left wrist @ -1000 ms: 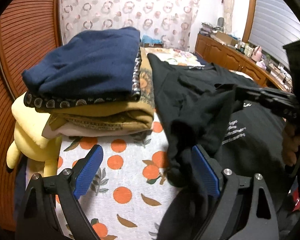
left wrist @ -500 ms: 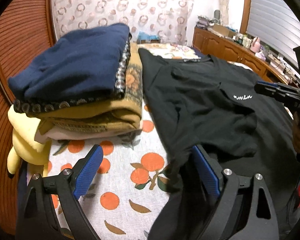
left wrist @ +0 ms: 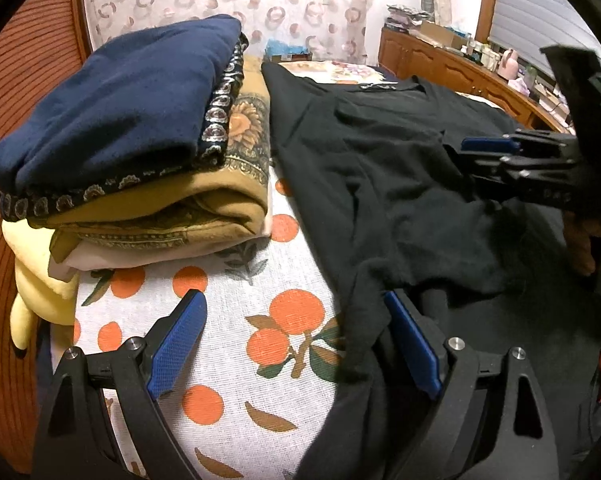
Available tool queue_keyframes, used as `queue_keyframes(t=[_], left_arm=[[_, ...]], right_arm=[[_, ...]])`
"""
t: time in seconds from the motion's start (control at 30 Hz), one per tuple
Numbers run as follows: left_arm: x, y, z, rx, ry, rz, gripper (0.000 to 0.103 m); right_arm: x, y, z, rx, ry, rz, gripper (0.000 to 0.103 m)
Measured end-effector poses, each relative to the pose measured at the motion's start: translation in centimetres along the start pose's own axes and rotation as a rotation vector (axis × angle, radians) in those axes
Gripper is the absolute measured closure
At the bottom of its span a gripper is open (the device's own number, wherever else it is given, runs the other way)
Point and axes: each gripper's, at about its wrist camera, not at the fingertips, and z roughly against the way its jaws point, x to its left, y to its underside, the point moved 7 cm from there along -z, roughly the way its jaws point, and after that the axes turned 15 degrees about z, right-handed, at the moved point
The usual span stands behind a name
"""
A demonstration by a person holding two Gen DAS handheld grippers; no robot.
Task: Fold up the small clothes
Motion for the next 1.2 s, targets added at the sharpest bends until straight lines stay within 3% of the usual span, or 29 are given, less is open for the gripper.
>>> queue_keyframes(t=[0.07, 0.13, 0.3, 0.37, 0.47, 0.5, 0.57, 0.93, 1.07, 1.2], left_arm=[[0.0, 0.1, 0.0, -0.001, 0.000, -0.001, 0.012], [0.0, 0.0, 0.0, -0.001, 0.001, 0.001, 0.012], [-0.1, 0.1, 0.0, -0.001, 0.001, -0.001, 0.012], [-0.1, 0.2, -0.1, 0.007, -0.004, -0.004, 0.004], [-0.1, 0.3, -0.3, 0.012, -0.020, -0.011, 0.002], [0.0, 0.3, -0.3, 0.013, -0.019, -0.010, 0.002], [0.0, 0.3, -0.2, 0.013, -0.020, -0.010, 0.001], [0.2, 0.1, -0.2, 0.006, -0.029, -0.009, 0.001], [-0.3, -0.4, 1.0, -0.060, -0.047, -0.037, 0.001], [-1.7, -1.5, 2.6, -0.123, -0.006, -0.020, 0.001]], right_arm=[[-0.4, 0.5, -0.4, 0.009, -0.016, -0.014, 0.085], [-1.2, 0.8, -0.2, -0.002, -0.027, -0.042, 0.097], [-4.2, 1.5, 1.2, -0.035, 0.059, -0.101, 0.099], [-5.6, 2.1, 1.8, -0.037, 0.097, -0.146, 0.099], [-6.8, 3.0, 2.5, -0.043, 0.114, -0.203, 0.099], [-6.9, 3.1, 2.4, -0.034, 0.126, -0.208, 0.095], [-6.9, 3.4, 2.0, -0.006, 0.124, -0.214, 0.076], [-5.2, 3.3, 4.8, -0.093, 0.079, -0.195, 0.063], [-5.2, 5.0, 7.0, -0.114, 0.091, -0.188, 0.052], [-6.3, 6.9, 8.8, -0.116, 0.141, -0.190, 0.051]])
